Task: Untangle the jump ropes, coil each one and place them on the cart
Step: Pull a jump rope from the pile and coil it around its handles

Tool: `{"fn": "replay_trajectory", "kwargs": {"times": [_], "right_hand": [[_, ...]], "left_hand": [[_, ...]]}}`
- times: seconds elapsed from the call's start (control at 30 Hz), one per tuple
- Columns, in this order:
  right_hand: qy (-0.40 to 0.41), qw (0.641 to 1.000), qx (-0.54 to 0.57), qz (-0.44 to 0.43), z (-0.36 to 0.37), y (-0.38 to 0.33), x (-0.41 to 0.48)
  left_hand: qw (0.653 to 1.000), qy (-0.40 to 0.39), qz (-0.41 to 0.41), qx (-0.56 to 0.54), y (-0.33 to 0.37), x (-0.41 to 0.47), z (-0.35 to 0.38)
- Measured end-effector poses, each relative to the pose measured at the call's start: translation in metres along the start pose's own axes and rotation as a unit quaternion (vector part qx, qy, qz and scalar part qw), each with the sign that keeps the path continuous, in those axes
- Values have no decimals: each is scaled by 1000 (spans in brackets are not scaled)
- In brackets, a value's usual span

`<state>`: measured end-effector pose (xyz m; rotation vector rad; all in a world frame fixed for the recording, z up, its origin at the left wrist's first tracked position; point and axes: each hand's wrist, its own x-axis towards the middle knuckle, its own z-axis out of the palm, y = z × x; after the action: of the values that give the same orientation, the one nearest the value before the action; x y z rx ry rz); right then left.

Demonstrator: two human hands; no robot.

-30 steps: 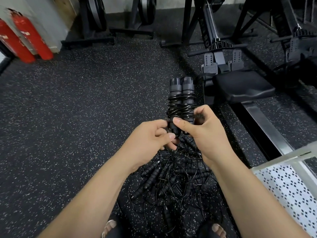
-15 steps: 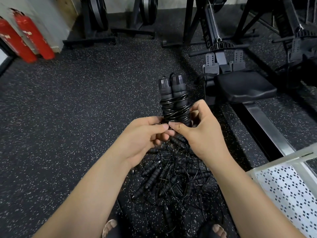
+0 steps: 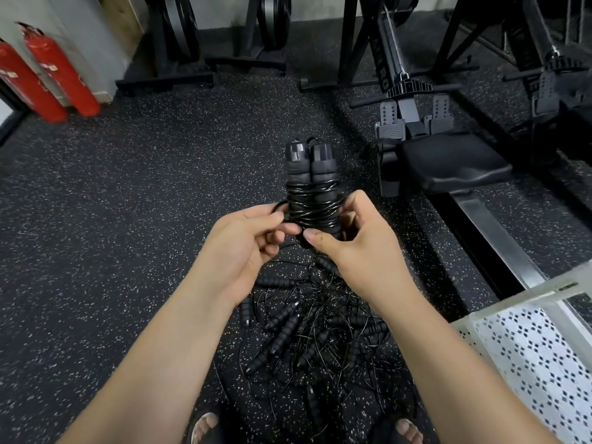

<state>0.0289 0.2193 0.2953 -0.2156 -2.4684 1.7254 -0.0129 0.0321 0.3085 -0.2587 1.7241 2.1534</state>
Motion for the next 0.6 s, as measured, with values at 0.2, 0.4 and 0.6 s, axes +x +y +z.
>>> {"fn": "replay_trajectory", "kwargs": {"times": [0.2, 0.4, 0.6], "right_hand": [[1, 999, -42, -17, -3, -3, -2], [-22, 998, 25, 61, -5, 1, -6], [-2, 994, 86, 67, -7, -11, -9]], "left_hand": [[993, 5, -37, -114, -3, -2, 6], [985, 10, 104, 140, -9, -7, 9], [972, 38, 180, 147, -3, -18, 18]]}}
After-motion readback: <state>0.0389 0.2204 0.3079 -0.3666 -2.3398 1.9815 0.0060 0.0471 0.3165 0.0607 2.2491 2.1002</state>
